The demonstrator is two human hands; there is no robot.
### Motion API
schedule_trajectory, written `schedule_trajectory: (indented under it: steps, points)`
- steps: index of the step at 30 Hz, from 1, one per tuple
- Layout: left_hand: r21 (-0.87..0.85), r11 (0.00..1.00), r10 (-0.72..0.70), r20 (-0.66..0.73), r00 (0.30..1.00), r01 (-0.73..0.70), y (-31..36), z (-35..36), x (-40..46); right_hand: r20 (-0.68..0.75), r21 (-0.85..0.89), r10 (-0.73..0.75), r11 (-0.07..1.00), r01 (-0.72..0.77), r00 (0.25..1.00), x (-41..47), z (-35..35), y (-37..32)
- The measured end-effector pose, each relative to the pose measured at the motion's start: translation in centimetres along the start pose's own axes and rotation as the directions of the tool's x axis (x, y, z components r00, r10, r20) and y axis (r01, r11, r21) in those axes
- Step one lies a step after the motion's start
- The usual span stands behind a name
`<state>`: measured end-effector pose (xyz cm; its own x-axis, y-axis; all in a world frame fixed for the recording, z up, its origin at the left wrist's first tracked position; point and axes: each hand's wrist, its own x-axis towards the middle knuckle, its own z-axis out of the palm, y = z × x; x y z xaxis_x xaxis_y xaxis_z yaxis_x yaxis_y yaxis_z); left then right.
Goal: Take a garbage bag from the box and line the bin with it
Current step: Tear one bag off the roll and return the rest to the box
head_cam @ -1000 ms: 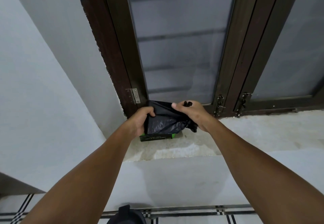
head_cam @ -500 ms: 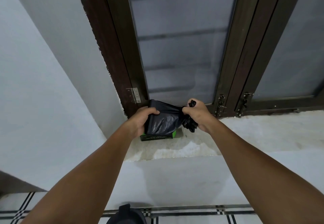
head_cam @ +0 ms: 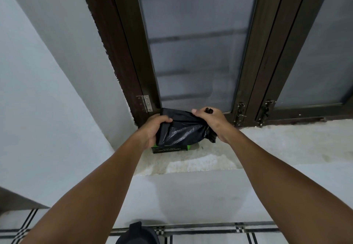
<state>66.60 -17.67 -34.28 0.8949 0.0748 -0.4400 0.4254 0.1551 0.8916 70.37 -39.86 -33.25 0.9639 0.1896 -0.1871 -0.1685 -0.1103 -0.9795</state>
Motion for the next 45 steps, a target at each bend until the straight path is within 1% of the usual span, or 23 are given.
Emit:
schedule_trajectory:
  steps: [2, 4, 7, 9, 15, 19, 26, 30, 33, 38, 42, 45]
  points:
    - [0.000, 0.999, -0.047, 0.007, 0.999, 0.047, 0.1, 0.1, -0.4, 0.050, -0.083, -0.029, 0.996, 0.033, 0.998, 0.0, 0.0, 0.2]
    - [-0.011, 0.997, -0.070, 0.018, 0.997, 0.070, 0.0, 0.1, -0.6, 0.070, -0.175, -0.037, 0.983, 0.049, 0.997, 0.2, -0.1, 0.5]
    - [-0.016, 0.999, -0.029, 0.032, 0.999, 0.029, -0.2, -0.2, -0.5, 0.057, -0.288, -0.051, 0.955, 0.066, 0.997, 0.6, -0.3, 0.8]
    - [-0.030, 0.999, 0.010, 0.029, 1.000, -0.009, -0.2, -0.3, -0.5, 0.022, -0.319, -0.058, 0.946, 0.062, 0.998, 0.7, -0.6, 0.9]
    - [-0.034, 0.999, 0.024, -0.009, 1.000, -0.025, -0.2, -0.6, -0.3, -0.058, -0.254, -0.032, 0.967, 0.016, 0.998, 0.7, -0.9, 0.8]
    - [0.002, 0.999, 0.037, -0.018, 0.999, -0.037, -0.1, -0.2, -0.7, -0.078, -0.243, -0.044, 0.970, 0.024, 0.996, 0.5, -1.2, 0.6]
    - [-0.017, 1.000, 0.021, 0.000, 1.000, -0.021, 0.1, 0.1, -1.3, -0.142, -0.225, -0.072, 0.974, 0.039, 0.987, 0.7, -1.4, 0.6]
    - [0.000, 1.000, 0.018, -0.009, 1.000, -0.018, 0.2, -0.1, -1.3, -0.151, -0.217, -0.070, 0.975, 0.036, 0.986, 0.8, -1.7, 0.8]
    - [-0.022, 1.000, 0.007, -0.004, 1.000, -0.007, 0.2, -0.1, -1.3, -0.158, -0.222, -0.076, 0.974, 0.040, 0.985, 1.0, -1.9, 1.0]
    - [-0.053, 0.999, -0.006, -0.029, 1.000, 0.004, 0.2, -0.4, -1.5, -0.210, -0.227, -0.092, 0.973, 0.043, 0.973, 1.8, -2.7, 1.9]
    - [-0.064, 0.998, 0.010, -0.051, 0.999, -0.013, 0.1, -0.9, -1.1, -0.234, -0.190, -0.106, 0.980, 0.061, 0.966, 2.0, -3.3, 2.5]
    - [-0.060, 0.997, 0.037, -0.076, 0.996, -0.042, 0.1, -1.1, -0.9, -0.234, -0.193, -0.116, 0.979, 0.071, 0.965, 1.9, -3.5, 2.7]
